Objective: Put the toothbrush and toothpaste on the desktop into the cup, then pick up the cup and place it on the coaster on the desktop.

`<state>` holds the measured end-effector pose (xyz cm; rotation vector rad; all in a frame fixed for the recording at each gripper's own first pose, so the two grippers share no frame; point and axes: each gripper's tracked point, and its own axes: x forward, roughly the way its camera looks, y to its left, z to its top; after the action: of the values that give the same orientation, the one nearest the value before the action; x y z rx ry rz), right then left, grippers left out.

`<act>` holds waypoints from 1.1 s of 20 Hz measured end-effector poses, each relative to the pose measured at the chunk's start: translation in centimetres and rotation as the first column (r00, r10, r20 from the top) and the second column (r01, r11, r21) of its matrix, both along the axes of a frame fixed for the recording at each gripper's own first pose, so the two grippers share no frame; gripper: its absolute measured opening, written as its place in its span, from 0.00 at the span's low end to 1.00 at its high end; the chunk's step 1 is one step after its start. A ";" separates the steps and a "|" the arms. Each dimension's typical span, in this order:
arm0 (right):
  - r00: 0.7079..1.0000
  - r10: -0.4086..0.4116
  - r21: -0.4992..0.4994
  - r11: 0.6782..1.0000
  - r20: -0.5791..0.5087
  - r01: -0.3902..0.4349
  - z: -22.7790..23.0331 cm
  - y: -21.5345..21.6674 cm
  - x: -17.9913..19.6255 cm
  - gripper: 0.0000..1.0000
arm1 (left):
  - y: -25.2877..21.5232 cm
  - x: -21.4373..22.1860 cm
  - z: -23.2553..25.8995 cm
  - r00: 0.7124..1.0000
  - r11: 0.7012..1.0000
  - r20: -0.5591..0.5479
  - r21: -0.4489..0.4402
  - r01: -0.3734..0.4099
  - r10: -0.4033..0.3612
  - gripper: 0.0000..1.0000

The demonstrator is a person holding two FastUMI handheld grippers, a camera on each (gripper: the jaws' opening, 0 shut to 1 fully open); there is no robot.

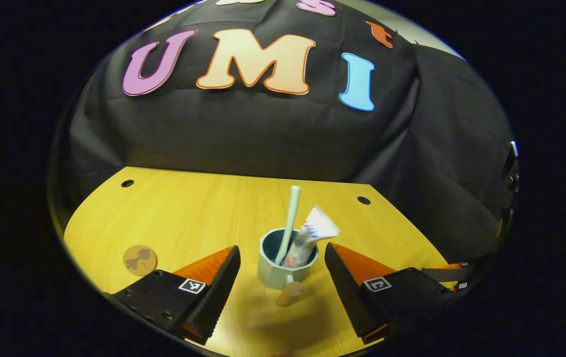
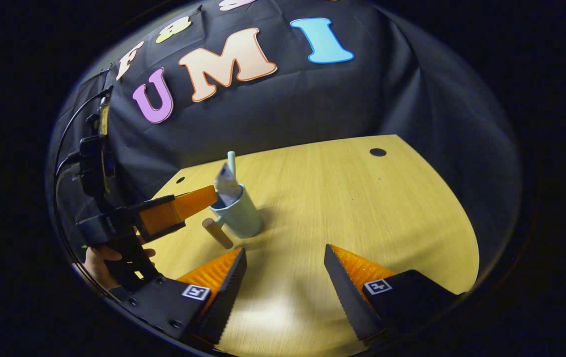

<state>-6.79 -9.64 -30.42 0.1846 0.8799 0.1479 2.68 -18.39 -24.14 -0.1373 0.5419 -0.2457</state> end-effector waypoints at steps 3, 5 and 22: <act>0.999 0.045 0.016 0.999 -0.029 -0.045 0.4 2.1 1.0 0.99 | 2.8 -1.2 1.4 0.998 0.998 0.035 -0.001 -0.056 0.056 0.95; 0.995 0.049 0.041 0.998 -0.091 -0.046 0.3 3.8 1.4 0.98 | 4.9 -1.7 2.2 0.995 0.997 0.058 0.022 -0.076 0.075 0.95; 0.931 0.033 -0.063 0.996 -0.363 -0.060 -5.2 12.3 6.1 0.98 | 18.7 -4.2 3.5 0.987 0.981 0.104 0.140 -0.135 0.121 0.95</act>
<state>-0.68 2.62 -35.58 0.1232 1.2570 0.1274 -1.56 0.26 -20.59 -0.0174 0.4525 -0.0862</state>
